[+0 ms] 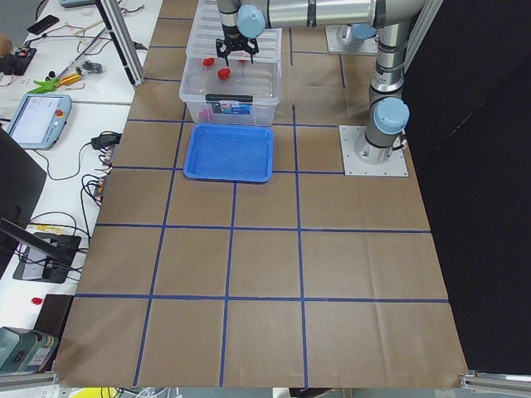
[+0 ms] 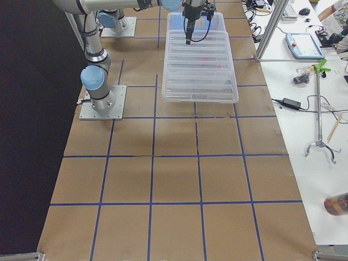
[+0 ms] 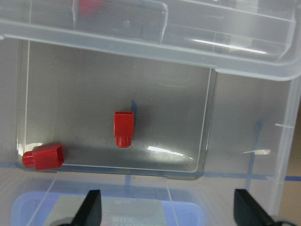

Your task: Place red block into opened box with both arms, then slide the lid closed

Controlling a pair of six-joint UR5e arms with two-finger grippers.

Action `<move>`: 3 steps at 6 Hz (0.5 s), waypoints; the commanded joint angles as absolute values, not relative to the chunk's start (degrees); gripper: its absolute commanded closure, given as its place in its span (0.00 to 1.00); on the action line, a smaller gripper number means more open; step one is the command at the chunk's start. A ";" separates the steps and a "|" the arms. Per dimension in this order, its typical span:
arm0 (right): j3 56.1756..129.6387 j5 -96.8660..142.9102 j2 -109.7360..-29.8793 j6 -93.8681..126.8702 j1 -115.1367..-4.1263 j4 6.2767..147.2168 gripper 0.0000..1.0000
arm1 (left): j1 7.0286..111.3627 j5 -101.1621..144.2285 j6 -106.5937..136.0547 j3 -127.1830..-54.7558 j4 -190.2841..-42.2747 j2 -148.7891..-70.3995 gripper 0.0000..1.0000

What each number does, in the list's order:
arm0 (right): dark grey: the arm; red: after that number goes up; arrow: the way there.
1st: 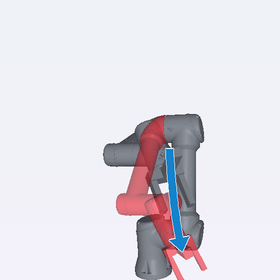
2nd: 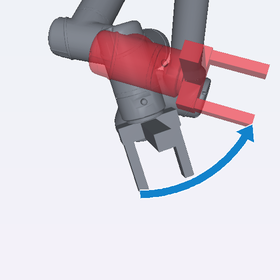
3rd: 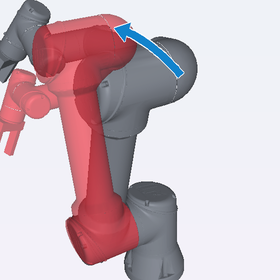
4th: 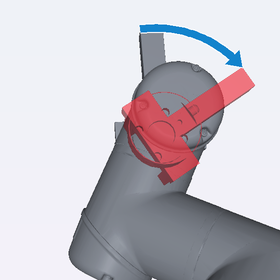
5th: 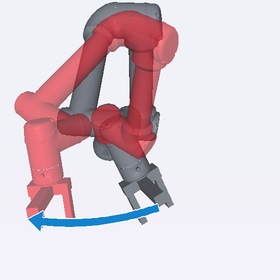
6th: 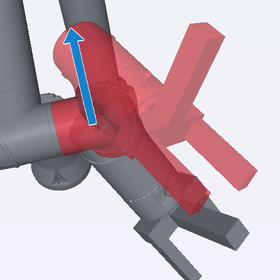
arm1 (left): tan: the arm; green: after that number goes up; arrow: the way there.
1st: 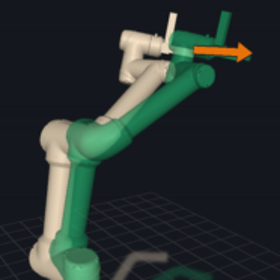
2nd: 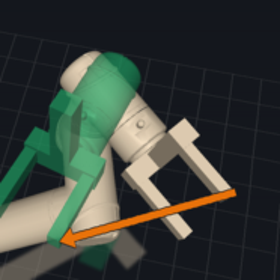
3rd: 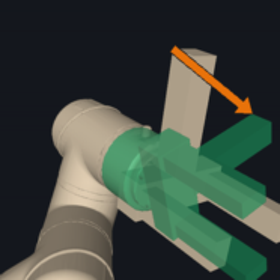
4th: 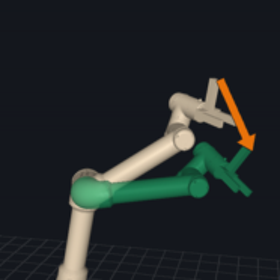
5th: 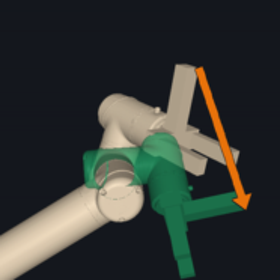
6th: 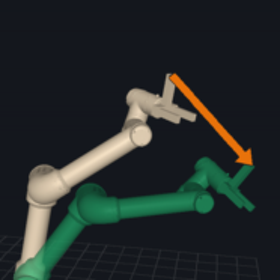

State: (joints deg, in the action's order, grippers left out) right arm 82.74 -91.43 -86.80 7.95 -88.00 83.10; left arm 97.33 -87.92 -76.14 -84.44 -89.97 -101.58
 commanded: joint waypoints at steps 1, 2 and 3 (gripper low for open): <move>83.40 -94.02 -87.97 -4.93 -78.28 82.53 0.00 | 97.38 -87.98 -63.22 -84.71 -94.31 -95.92 0.02; 83.50 -95.00 -87.89 -14.67 -71.96 82.88 0.00 | 96.95 -89.28 -48.49 -84.99 -93.70 -94.15 0.02; 83.84 -95.10 -87.11 -21.81 -65.80 83.49 0.00 | 96.33 -90.69 -35.99 -84.56 -93.26 -93.43 0.02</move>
State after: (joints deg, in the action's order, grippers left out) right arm 83.54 -94.65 -87.62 -14.02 -71.99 83.00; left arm 96.83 -89.46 -48.32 -84.71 -93.60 -94.57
